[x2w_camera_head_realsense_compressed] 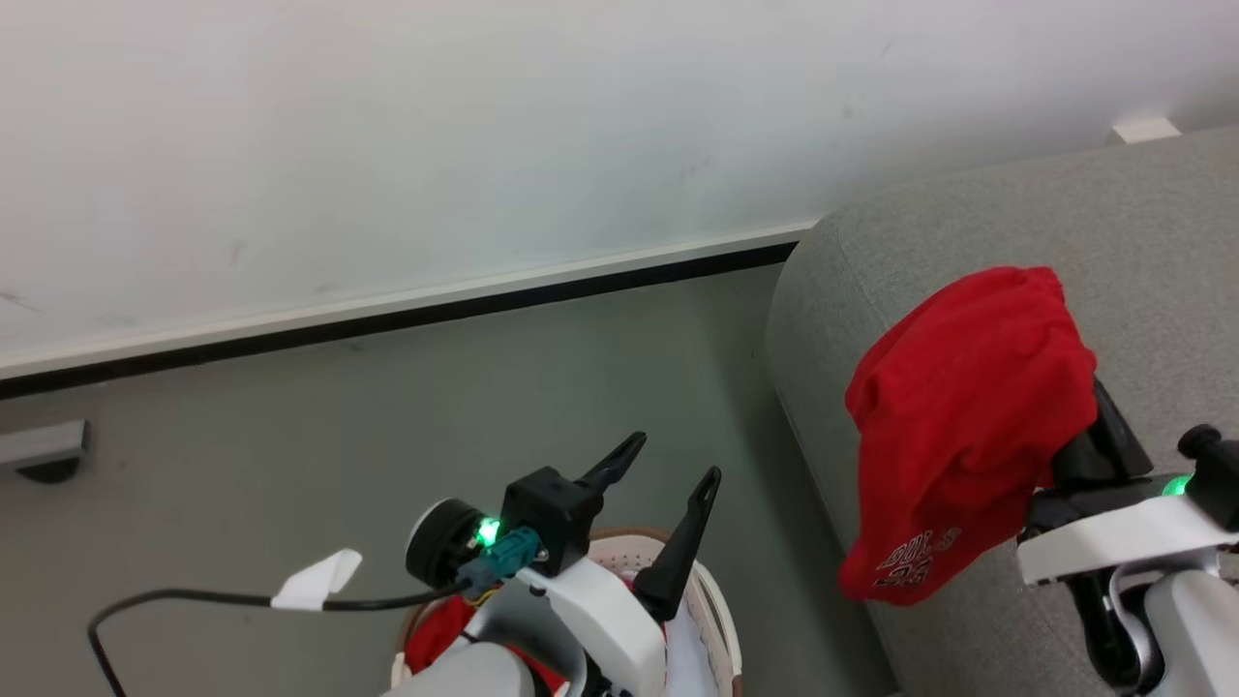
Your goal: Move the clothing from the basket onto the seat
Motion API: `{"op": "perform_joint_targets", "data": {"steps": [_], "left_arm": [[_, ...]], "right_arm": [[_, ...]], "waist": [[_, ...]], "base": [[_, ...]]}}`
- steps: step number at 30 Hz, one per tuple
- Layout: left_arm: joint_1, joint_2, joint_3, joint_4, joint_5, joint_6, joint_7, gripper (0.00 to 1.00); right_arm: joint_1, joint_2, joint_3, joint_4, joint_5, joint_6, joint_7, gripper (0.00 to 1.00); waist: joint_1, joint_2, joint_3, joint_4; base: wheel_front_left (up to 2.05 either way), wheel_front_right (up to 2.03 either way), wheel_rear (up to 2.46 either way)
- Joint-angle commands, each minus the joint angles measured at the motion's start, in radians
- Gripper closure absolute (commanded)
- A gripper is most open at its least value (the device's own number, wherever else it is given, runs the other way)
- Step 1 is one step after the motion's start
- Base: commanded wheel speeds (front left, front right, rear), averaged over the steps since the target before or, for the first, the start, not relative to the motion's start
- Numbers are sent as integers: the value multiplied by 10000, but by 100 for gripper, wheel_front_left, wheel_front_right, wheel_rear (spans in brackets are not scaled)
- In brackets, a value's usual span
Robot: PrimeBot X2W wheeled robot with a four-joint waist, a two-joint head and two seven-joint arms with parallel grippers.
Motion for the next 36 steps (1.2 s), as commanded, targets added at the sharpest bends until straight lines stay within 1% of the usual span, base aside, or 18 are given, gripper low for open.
{"op": "perform_joint_targets", "data": {"steps": [1,6,8,13,17,19,22,25,28,30,34,35,36], "left_arm": [[-133,-4,-14,-25,171,-28,24,0],[-686,-73,-110,-121,382,-95,226,0],[-971,-119,-120,-184,527,-121,299,0],[-1841,-229,-136,-298,926,-225,486,0],[-2506,-348,-90,-345,1150,-308,531,0],[-2778,-388,-65,-324,1254,-367,502,0],[-3141,-447,-42,-271,1383,-469,459,0],[-3447,-526,-25,-228,1479,-548,405,0],[-3687,-620,-36,-182,1556,-628,370,0],[-3777,-712,-56,-127,1546,-644,297,0],[-3807,-760,-109,22,1518,-648,275,0],[-3768,-740,-122,51,1505,-645,277,0],[-3722,-713,-130,80,1491,-634,268,0]], "right_arm": [[-310,-45,-104,45,66,-21,-5,100],[-1436,-230,-640,666,261,-21,-5,100],[-2092,-341,-1033,954,396,-21,-5,100],[-3915,-734,-2250,2082,381,-21,-4,100],[-5681,-1297,-3587,3272,250,-21,-4,100],[-6560,-1599,-4293,3882,9,-21,-4,100],[-7750,-2142,-5471,4751,-532,-22,-4,100],[-8679,-2671,-6701,5488,-1317,-22,-3,100],[-9027,-3029,-7767,5918,-2535,-22,-1,100],[-9019,-3052,-8512,6143,-3275,-22,-3,100],[-8303,-2677,-9961,6620,-4617,-22,-1,100],[-8106,-2610,-10345,6733,-4949,-22,-3,86],[-7972,-2587,-10753,6730,-5258,-22,-4,67]], "waist": [[0,0,279,68],[0,0,1269,335],[0,0,1782,488],[0,0,3186,938],[0,0,4221,1254],[0,0,4607,1379],[0,0,5068,1555],[0,0,5411,1723],[0,0,5681,1901],[0,0,5795,2020],[0,0,5920,2154],[0,0,5918,2168],[0,0,5904,2174]], "base": [[0,0,0],[0,0,0],[0,0,0],[0,0,0],[0,0,0],[0,0,0],[0,0,0],[0,0,0],[0,0,0],[0,0,0],[0,0,0],[0,0,0],[0,0,0]]}}
